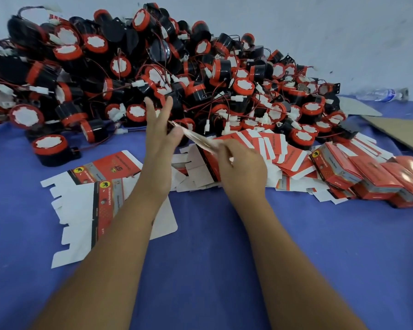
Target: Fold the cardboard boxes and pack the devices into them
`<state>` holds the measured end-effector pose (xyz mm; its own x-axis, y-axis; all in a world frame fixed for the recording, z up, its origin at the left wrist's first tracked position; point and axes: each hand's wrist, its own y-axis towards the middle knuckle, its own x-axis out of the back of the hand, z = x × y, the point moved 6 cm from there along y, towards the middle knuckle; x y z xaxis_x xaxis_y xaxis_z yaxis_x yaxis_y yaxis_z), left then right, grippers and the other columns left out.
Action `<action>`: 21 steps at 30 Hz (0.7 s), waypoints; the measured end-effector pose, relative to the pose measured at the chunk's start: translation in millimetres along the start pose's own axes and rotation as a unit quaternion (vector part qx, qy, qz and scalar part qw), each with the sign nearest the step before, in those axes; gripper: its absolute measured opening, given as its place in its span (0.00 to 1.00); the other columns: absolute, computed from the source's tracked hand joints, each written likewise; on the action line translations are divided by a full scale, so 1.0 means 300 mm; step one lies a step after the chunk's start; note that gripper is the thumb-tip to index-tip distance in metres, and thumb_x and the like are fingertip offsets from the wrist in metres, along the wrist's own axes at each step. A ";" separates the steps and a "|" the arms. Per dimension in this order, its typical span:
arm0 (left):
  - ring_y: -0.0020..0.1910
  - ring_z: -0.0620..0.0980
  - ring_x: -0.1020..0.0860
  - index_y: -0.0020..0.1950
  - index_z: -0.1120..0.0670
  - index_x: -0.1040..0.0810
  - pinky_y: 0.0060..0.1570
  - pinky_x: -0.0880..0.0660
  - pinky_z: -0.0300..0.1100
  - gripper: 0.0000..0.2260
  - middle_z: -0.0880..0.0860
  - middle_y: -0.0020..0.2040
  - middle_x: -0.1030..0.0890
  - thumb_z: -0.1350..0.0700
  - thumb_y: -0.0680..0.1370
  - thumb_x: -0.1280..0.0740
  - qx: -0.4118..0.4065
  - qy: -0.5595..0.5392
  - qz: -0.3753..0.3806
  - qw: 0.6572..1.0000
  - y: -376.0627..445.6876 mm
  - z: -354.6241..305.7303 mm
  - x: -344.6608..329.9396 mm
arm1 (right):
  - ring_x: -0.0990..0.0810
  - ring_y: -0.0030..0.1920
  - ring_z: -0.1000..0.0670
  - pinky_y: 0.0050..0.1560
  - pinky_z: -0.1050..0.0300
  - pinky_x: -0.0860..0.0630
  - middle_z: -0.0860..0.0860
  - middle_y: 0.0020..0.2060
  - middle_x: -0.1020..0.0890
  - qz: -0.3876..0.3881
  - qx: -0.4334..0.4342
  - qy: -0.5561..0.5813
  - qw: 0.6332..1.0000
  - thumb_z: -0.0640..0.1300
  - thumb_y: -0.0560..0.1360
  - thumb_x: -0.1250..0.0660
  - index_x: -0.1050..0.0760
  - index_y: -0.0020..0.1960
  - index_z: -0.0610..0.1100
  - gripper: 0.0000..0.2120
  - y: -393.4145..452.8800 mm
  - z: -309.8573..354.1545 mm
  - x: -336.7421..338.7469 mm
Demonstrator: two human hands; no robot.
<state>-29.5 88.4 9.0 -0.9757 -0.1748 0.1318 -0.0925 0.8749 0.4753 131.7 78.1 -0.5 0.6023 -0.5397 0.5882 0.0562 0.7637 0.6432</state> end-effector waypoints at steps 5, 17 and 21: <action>0.80 0.44 0.59 0.78 0.40 0.56 0.79 0.54 0.58 0.46 0.40 0.81 0.56 0.37 0.68 0.31 -0.113 0.198 0.136 0.964 -0.066 0.012 -0.058 | 0.27 0.33 0.53 0.36 0.53 0.29 0.49 0.33 0.22 -0.063 -0.180 0.149 0.970 0.44 0.81 0.40 0.24 0.39 0.42 0.13 -0.002 -0.072 0.046; 0.54 0.32 0.26 0.58 0.35 0.31 0.51 0.29 0.28 0.18 0.32 0.53 0.24 0.52 0.75 0.30 -0.068 0.015 0.092 0.993 -0.062 -0.018 -0.067 | 0.22 0.58 0.53 0.59 0.56 0.24 0.53 0.57 0.20 -0.017 -0.132 0.419 0.898 0.47 0.77 0.41 0.25 0.63 0.47 0.16 0.003 -0.024 0.041; 0.57 0.46 0.21 0.62 0.43 0.28 0.53 0.23 0.40 0.19 0.48 0.59 0.20 0.55 0.73 0.29 0.003 -0.124 0.084 0.989 -0.050 0.010 -0.051 | 0.32 0.68 0.67 0.65 0.70 0.33 0.63 0.67 0.30 0.073 -0.077 0.393 0.913 0.55 0.80 0.45 0.39 0.78 0.50 0.27 -0.004 0.006 0.007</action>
<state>-13.8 79.3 -2.7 -0.9959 0.0896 -0.0096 0.0752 0.8849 0.4597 131.5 75.4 0.8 0.9946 -0.0534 0.0893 0.0047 0.8805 0.4740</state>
